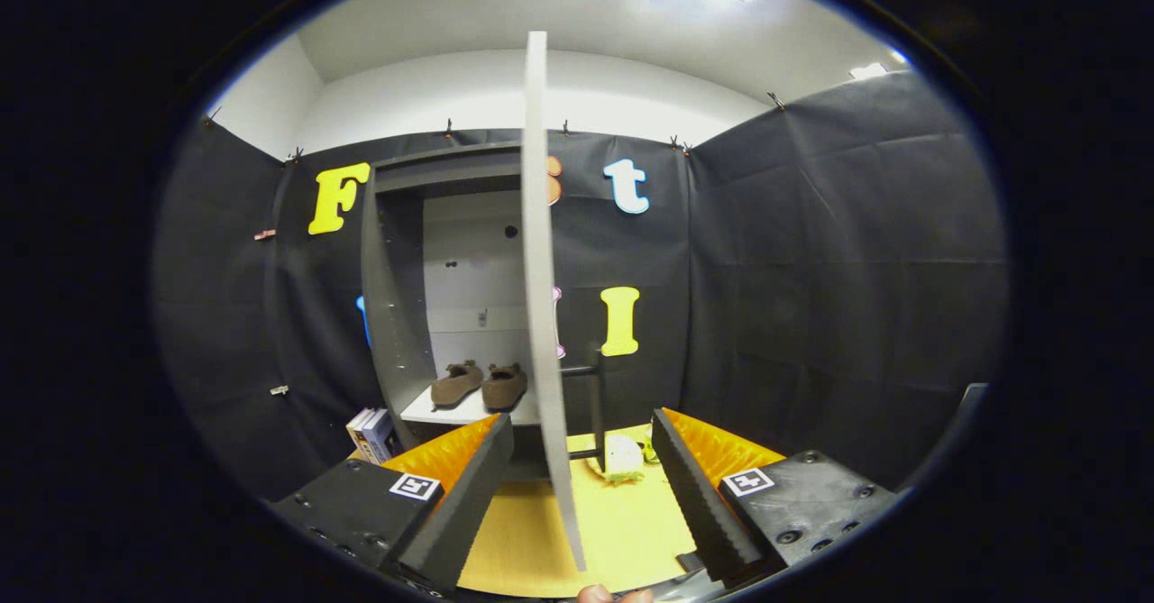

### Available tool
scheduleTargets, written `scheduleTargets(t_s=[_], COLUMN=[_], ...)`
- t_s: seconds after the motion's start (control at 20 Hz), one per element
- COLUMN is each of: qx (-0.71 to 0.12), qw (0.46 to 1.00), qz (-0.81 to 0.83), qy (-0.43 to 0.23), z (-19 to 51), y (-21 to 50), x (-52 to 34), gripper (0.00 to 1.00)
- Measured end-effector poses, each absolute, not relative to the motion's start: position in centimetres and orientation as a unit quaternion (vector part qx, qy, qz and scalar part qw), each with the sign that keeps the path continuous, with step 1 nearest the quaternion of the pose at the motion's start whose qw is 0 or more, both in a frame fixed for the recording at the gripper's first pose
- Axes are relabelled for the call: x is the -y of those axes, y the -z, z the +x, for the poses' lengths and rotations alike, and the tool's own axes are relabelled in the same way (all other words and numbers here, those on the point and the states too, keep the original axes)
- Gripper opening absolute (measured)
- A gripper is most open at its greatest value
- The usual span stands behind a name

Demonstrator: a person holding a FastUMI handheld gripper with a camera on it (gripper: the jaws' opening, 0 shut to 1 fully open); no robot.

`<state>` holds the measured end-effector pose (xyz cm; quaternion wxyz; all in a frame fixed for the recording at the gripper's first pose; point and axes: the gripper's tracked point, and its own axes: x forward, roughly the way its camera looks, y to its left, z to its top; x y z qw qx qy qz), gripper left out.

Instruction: Open the shoe cabinet door, grab the shoes and put them into the shoe cabinet, then close the shoe cabinet door.

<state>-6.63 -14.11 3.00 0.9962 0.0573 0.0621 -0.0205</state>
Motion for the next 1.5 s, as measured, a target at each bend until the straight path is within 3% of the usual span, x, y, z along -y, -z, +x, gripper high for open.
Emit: scheduleTargets(t_s=[0.5, 1.2, 1.5], qx=[-0.09, -0.124, -0.131], qw=[0.993, 0.987, 0.983], qz=[0.072, 0.103, 0.109], qy=[0.037, -0.024, -0.06], z=[-0.1, 1.5, 0.9], y=[0.8, 2.9, 2.7], x=[21.6, 18.9, 13.0], gripper=[0.98, 0.98, 0.98])
